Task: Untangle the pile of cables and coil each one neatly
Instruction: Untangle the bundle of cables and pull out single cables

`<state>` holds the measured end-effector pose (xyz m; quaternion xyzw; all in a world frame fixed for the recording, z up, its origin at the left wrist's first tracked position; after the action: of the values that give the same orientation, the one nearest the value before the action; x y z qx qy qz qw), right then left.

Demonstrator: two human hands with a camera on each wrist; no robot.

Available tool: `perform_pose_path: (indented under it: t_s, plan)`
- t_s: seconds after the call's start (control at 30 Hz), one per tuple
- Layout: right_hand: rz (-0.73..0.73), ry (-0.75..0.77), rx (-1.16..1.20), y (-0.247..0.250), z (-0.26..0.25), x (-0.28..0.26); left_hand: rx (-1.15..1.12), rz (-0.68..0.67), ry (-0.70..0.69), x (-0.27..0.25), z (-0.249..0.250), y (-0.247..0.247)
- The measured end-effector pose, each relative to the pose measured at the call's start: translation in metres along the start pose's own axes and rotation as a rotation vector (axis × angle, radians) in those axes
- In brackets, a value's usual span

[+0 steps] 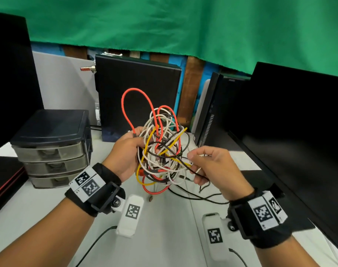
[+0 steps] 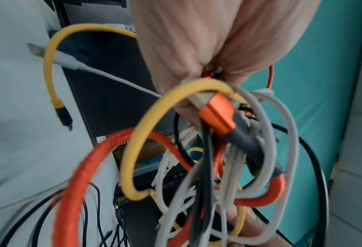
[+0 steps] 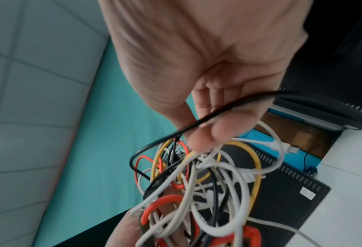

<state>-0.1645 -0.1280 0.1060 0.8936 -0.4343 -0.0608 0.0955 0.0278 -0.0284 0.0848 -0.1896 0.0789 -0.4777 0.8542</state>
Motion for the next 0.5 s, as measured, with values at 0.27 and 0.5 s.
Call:
perform_pose_path:
  t_s: [0.27,0.5]
  plan:
    - [0.084,0.140,-0.130,-0.011,-0.005,0.011,-0.012,-0.024,0.053,-0.002,-0.002,-0.003]
    - [0.249,0.340,-0.493,0.014,-0.011,0.032,0.019,-0.080,0.162,-0.001,-0.001,0.001]
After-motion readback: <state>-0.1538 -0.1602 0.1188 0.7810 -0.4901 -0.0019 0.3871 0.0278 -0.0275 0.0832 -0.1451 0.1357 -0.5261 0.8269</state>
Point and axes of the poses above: each hand's wrist, its own x-axis towards the middle knuckle, its own y-axis out of the back of the hand, z = x × y, the point moved 1 cm from there along x, towards the middle knuckle, and after that the axes turned 5 degrees about x, right-handed, at the moved point
